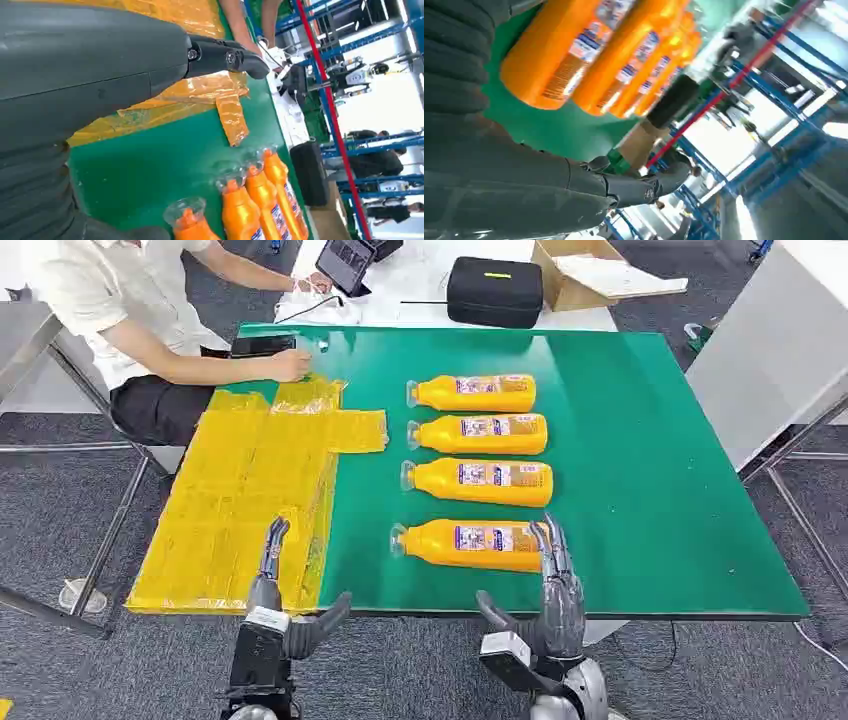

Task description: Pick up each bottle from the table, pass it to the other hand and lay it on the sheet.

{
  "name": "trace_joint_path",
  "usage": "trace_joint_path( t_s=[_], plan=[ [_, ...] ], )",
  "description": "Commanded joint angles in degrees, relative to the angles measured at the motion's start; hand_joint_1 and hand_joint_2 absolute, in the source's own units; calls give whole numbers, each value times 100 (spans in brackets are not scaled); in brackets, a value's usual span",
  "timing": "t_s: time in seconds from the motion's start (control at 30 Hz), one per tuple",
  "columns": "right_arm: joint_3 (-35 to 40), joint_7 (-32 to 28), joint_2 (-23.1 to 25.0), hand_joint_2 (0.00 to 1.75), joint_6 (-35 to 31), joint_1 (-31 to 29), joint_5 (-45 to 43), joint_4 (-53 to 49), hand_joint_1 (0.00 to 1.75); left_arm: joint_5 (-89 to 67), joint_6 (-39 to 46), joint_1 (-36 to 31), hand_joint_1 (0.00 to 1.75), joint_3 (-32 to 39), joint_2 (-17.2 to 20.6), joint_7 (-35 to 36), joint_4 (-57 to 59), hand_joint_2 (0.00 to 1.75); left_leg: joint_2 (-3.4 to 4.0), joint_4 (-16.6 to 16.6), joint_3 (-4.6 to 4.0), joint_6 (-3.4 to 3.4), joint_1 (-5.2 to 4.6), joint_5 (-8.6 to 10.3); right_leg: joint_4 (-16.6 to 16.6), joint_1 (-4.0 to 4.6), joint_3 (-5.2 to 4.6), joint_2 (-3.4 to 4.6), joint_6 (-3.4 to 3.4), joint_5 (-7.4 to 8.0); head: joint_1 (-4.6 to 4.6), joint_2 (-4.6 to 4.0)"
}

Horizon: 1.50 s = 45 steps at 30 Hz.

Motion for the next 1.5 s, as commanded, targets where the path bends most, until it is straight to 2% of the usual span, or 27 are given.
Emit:
trace_joint_path(
  t_s=[0.03,0.13,0.33,0.4,0.43,0.5,0.63,1.1,1.3,1.33,1.37,1.5],
  plan=[
    [64,902,-1257,175,580,-1291,1231,1864,0,87,-285,-460,0,-207,-164,-121,682,175,12,-10,32,8,-2,-3,-17,1,33,5,-3,3,-2,0],
    [151,1119,-1626,175,904,-1867,1635,2249,0,133,-426,-570,0,-374,-284,-131,842,175,12,-4,35,13,-6,-3,-13,-1,38,4,-3,4,2,0],
    [368,1223,-1674,175,1278,-2351,1776,2716,0,249,-507,-751,0,-464,-329,-184,1003,175,14,-4,34,24,-16,6,-10,-11,37,4,0,12,2,0],
    [392,1223,-1630,175,1286,-2353,1778,2721,0,249,-509,-759,0,-466,-335,-180,999,175,13,-4,23,21,-15,9,-8,-12,25,6,2,14,0,0],
    [449,1237,-1579,175,1305,-2373,1808,2779,0,251,-514,-764,0,-475,-332,-172,981,175,20,-6,50,22,-13,-2,-11,-8,51,8,-7,5,0,2],
    [550,1262,-1550,175,1322,-2388,1864,2836,0,250,-535,-765,0,-500,-315,-172,932,175,10,-4,20,20,-12,9,-7,-9,22,4,3,13,0,0],
    [781,1431,-1605,175,1098,-2401,2193,2764,0,225,-555,-754,0,-543,-282,-138,803,175,10,0,15,20,-5,8,-4,0,18,4,3,11,2,0],
    [1081,1474,-1522,175,1543,-2286,1964,2578,0,104,-610,-737,0,-609,-225,65,542,175,8,-1,17,19,-4,5,-4,1,23,2,-1,8,0,0],
    [1203,1729,-1593,175,1866,-2646,1995,2967,0,36,-571,-680,0,-586,-245,102,428,175,12,1,4,20,-10,9,0,-5,7,8,5,13,0,0],
    [1205,1775,-1583,175,1930,-2692,1978,3036,0,0,-550,-661,0,-591,-245,136,384,175,28,5,38,22,-9,-7,2,-2,38,17,-5,1,0,0],
    [1206,1877,-1554,175,2023,-2755,1954,3106,0,-37,-544,-642,0,-582,-235,168,342,175,15,2,12,21,-9,6,-1,-4,15,9,2,11,0,0],
    [1233,1973,-1516,175,2098,-2850,1969,3180,0,-51,-550,-637,0,-557,-224,183,325,175,26,2,35,21,-8,-4,-1,-1,36,17,-6,4,0,0]
  ],
)
